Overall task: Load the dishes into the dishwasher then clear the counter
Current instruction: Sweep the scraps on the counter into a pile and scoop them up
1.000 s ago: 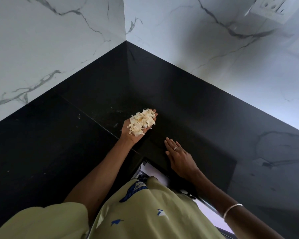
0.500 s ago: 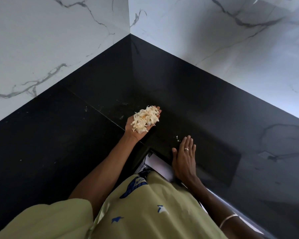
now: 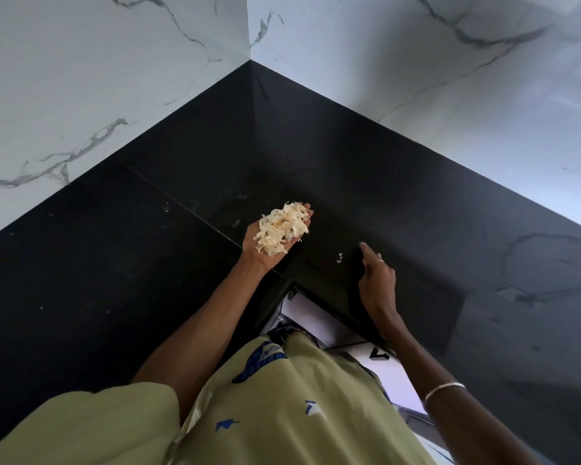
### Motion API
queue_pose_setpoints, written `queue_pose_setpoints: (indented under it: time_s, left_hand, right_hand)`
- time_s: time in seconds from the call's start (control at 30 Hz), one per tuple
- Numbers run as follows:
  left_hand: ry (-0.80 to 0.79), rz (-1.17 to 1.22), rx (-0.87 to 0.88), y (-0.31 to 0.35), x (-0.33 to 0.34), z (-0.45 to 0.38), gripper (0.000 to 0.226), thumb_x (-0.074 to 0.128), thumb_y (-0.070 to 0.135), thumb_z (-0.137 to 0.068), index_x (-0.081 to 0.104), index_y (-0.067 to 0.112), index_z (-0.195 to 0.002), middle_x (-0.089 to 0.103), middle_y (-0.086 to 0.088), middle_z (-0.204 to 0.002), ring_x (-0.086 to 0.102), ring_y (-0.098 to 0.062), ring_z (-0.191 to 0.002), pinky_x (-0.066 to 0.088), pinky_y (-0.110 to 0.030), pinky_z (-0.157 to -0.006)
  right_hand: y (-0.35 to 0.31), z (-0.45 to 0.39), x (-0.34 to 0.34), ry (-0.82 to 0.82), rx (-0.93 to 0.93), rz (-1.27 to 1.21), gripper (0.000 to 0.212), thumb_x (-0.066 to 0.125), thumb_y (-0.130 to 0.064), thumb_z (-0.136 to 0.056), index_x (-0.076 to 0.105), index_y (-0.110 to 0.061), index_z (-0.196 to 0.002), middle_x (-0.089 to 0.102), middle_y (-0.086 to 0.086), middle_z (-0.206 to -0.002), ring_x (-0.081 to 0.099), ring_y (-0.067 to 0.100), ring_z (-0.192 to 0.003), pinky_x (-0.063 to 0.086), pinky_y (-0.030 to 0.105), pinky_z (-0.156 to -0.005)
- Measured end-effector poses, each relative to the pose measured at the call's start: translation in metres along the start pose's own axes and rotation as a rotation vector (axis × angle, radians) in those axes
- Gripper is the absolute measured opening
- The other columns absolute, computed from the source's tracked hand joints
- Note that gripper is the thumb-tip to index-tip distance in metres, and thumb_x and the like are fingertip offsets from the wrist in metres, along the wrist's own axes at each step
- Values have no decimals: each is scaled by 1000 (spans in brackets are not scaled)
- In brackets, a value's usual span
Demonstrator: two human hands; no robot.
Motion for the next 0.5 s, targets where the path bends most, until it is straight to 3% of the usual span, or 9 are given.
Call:
queue_pose_setpoints:
  time_s: [0.03, 0.13, 0.17, 0.23, 0.33, 0.37, 0.5]
  left_hand:
    - [-7, 2, 3, 0, 0, 1, 56, 30, 25, -96, 42, -10, -138, 39, -27, -148, 42, -38, -134, 27, -45, -116]
    - [36, -34, 9, 1, 2, 7, 57, 31, 25, -98, 32, -4, -147, 31, -23, -154, 35, -36, -140, 25, -44, -119]
    - [118, -86, 33, 1, 3, 10, 56, 33, 27, -99, 32, -1, -148, 33, -20, -154, 36, -35, -141, 29, -44, -117]
    - [335, -173, 83, 0, -8, 16, 54, 42, 33, -99, 38, 6, -146, 41, -16, -150, 42, -32, -137, 40, -43, -108]
    - [413, -177, 97, 1, -15, 11, 55, 46, 35, -98, 40, 8, -145, 42, -14, -149, 44, -31, -136, 43, -43, -104]
    - [412, -181, 50, -1, -13, 12, 56, 44, 35, -98, 39, 7, -146, 40, -15, -150, 42, -31, -138, 40, -44, -108]
    - [120, -104, -19, -2, -15, 1, 57, 19, 29, -105, 25, -6, -150, 31, -27, -153, 29, -37, -144, 17, -44, -122]
  right_hand:
    - [0, -3, 4, -33, -21, 31, 57, 45, 10, -93, 44, -11, -145, 50, 12, -144, 39, 29, -139, 32, 36, -114]
    - [-4, -9, 21, -93, -129, 121, 62, 46, 12, -90, 41, -13, -146, 44, 9, -149, 37, 22, -141, 27, 33, -118]
    - [-7, -10, 25, -99, -163, 145, 62, 48, 12, -89, 42, -13, -146, 44, 9, -149, 39, 20, -140, 28, 33, -118]
    - [-13, -11, 29, -105, -218, 193, 60, 52, 12, -88, 47, -11, -143, 48, 9, -146, 43, 19, -137, 34, 34, -116]
    - [-22, -4, 28, -91, -276, 238, 54, 56, 9, -88, 55, -12, -137, 56, 7, -139, 53, 18, -129, 46, 36, -106]
    - [-23, -2, 24, -84, -287, 233, 51, 56, 8, -88, 57, -13, -135, 59, 6, -136, 56, 18, -125, 48, 33, -103]
    - [-24, -5, 14, -86, -280, 176, 42, 57, 4, -91, 62, -15, -129, 65, 6, -127, 63, 16, -114, 47, 18, -92]
Point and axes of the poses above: each hand's wrist, its own z-axis away from the middle knuckle, its own x-axis out of the palm, y = z × x, the point moved 5 cm from there along -z, towards the middle knuckle
